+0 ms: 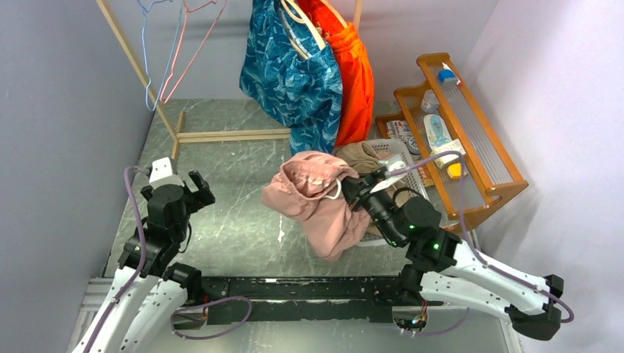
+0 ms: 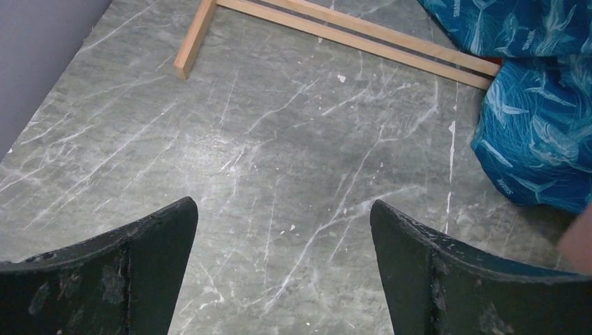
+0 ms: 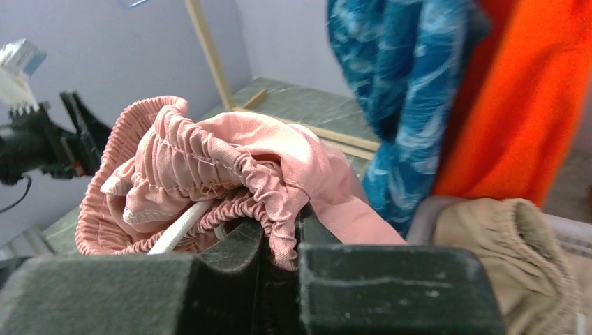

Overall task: Remove the shorts from the hanger
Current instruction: Pick up the shorts at the center of the board, then place the shorts in the basket.

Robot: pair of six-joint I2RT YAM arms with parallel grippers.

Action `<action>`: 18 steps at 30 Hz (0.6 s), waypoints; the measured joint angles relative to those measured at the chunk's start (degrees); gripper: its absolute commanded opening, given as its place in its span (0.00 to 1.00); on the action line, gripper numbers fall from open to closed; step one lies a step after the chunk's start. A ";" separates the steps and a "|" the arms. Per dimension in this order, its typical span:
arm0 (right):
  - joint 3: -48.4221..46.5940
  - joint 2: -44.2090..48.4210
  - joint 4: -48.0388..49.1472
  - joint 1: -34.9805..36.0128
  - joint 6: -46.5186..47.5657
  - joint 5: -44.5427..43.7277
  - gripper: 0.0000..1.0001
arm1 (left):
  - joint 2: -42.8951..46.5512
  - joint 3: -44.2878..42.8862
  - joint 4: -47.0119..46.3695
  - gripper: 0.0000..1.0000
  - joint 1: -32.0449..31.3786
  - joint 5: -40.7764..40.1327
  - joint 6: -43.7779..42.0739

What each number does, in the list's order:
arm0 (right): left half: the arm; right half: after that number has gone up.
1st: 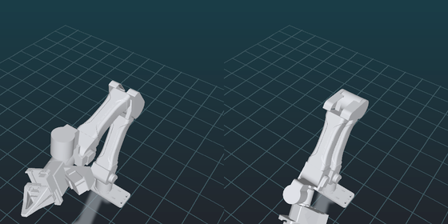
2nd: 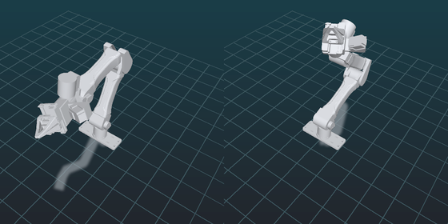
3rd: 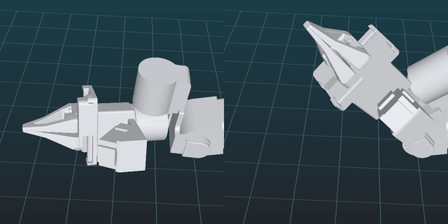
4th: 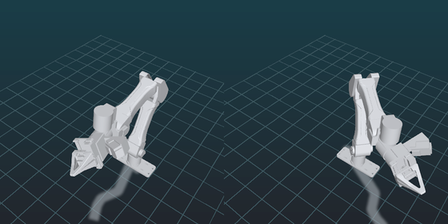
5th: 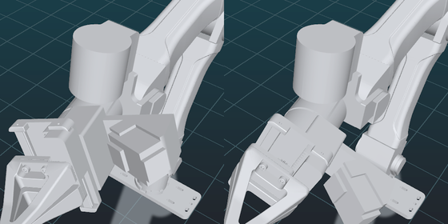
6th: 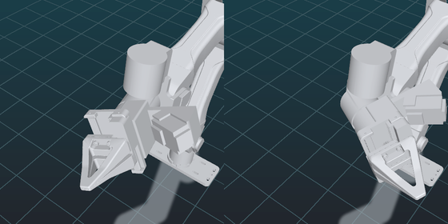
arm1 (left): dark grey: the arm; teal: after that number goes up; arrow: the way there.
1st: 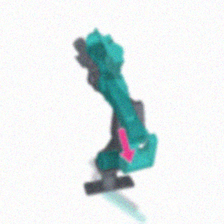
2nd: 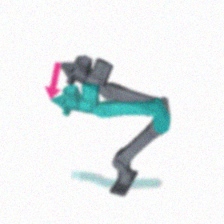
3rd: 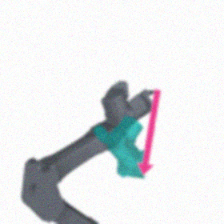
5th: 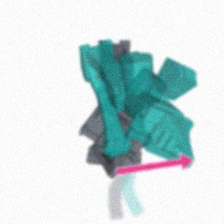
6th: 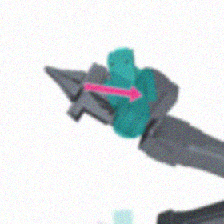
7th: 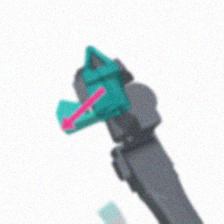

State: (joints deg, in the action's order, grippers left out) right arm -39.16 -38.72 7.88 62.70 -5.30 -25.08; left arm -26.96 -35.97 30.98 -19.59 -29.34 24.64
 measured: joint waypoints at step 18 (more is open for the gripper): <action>-11.34 -1.53 -15.50 0.00 7.93 -33.40 0.00 | -1.88 0.00 -0.07 0.97 0.00 0.66 -0.20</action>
State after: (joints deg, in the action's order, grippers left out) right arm -50.50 -40.25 -7.62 62.70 2.63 -58.48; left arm -28.84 -35.97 30.92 -19.59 -28.69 24.45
